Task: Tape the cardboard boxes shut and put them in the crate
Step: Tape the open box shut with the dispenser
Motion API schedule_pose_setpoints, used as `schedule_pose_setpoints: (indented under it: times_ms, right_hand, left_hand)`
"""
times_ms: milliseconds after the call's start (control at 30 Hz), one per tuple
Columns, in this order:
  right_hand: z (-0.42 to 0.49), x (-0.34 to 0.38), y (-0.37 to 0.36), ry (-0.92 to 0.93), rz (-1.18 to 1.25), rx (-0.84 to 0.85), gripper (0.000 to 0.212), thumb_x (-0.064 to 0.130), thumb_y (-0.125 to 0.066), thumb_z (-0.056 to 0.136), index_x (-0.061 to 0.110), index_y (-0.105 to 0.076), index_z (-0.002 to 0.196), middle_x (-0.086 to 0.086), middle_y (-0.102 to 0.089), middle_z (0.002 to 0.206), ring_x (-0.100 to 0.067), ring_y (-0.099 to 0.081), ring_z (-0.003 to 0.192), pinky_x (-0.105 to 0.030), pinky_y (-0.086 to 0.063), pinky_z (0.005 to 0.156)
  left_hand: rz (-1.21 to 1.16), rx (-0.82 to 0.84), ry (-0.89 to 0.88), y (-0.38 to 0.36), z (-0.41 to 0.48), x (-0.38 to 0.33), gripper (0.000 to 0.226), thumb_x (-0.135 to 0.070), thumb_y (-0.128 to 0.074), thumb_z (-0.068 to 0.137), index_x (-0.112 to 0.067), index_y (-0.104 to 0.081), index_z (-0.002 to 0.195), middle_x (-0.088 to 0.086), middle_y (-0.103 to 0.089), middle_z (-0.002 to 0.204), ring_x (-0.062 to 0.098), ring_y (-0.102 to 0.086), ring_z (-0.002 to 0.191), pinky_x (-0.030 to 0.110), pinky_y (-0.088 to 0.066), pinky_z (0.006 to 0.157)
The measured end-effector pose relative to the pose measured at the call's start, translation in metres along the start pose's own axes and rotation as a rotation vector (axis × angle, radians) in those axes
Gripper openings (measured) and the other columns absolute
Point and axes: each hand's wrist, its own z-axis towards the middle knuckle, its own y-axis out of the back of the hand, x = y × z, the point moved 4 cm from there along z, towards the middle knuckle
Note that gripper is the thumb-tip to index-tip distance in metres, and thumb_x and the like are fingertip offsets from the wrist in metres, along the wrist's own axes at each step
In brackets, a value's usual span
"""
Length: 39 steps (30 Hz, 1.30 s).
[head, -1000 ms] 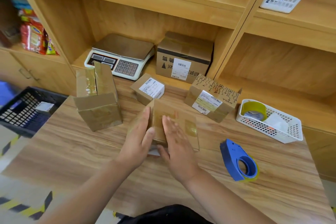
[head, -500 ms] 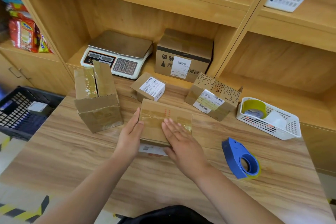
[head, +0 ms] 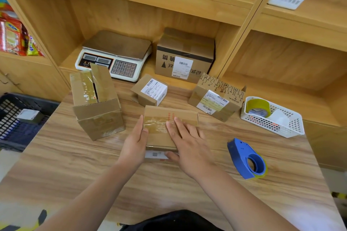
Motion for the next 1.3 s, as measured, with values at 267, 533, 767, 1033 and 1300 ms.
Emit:
schedule_pose_setpoints:
  times_ms: [267,533,767,1033,1300]
  right_hand:
    - [0.012,0.009,0.004,-0.055,-0.080,0.035,0.087,0.069,-0.049,0.081,0.033,-0.012,0.151,-0.005,-0.022,0.153,-0.028,-0.032,0.123,-0.044,-0.025,0.103]
    - [-0.002,-0.009,-0.007,-0.077,-0.112,-0.003,0.084,0.067,-0.035,0.080,0.010,-0.044,0.140,-0.005,-0.043,0.147,-0.021,-0.045,0.132,-0.037,-0.022,0.109]
    - [-0.018,-0.024,-0.008,-0.232,-0.106,0.039,0.091,0.068,-0.026,0.080,-0.001,-0.048,0.135,-0.016,-0.048,0.141,-0.024,-0.046,0.131,-0.036,-0.021,0.111]
    - [-0.016,-0.023,-0.009,-0.231,-0.057,0.038,0.091,0.069,-0.042,0.074,-0.002,-0.055,0.128,-0.017,-0.055,0.133,-0.025,-0.054,0.123,-0.036,-0.027,0.114]
    - [-0.047,-0.063,-0.023,-0.370,0.316,-0.080,0.106,0.090,0.003,0.063,0.021,0.009,0.144,0.010,0.010,0.152,-0.011,0.014,0.138,-0.025,0.000,0.114]
  left_hand:
    - [0.997,0.075,-0.587,-0.007,0.002,-0.015,0.053,-0.032,-0.032,0.093,-0.003,-0.052,0.132,0.011,-0.052,0.138,0.021,-0.040,0.134,0.033,-0.014,0.112]
    - [1.218,0.130,-0.633,-0.002,0.003,-0.016,0.071,-0.054,-0.029,0.087,-0.003,-0.056,0.128,0.012,-0.055,0.135,0.023,-0.051,0.126,0.036,-0.023,0.108]
    - [1.228,0.184,-0.681,-0.003,0.004,-0.014,0.080,-0.064,-0.039,0.080,-0.001,-0.060,0.124,0.013,-0.058,0.130,0.024,-0.056,0.121,0.035,-0.027,0.109]
    - [1.232,0.197,-0.657,-0.005,0.009,-0.013,0.081,-0.059,-0.030,0.076,0.001,-0.062,0.119,0.016,-0.062,0.124,0.028,-0.057,0.119,0.033,-0.013,0.111]
    - [0.746,0.049,-0.464,0.010,-0.002,-0.014,0.085,-0.070,-0.020,0.087,-0.015,-0.013,0.152,0.001,-0.021,0.155,0.016,-0.026,0.139,0.040,-0.031,0.110]
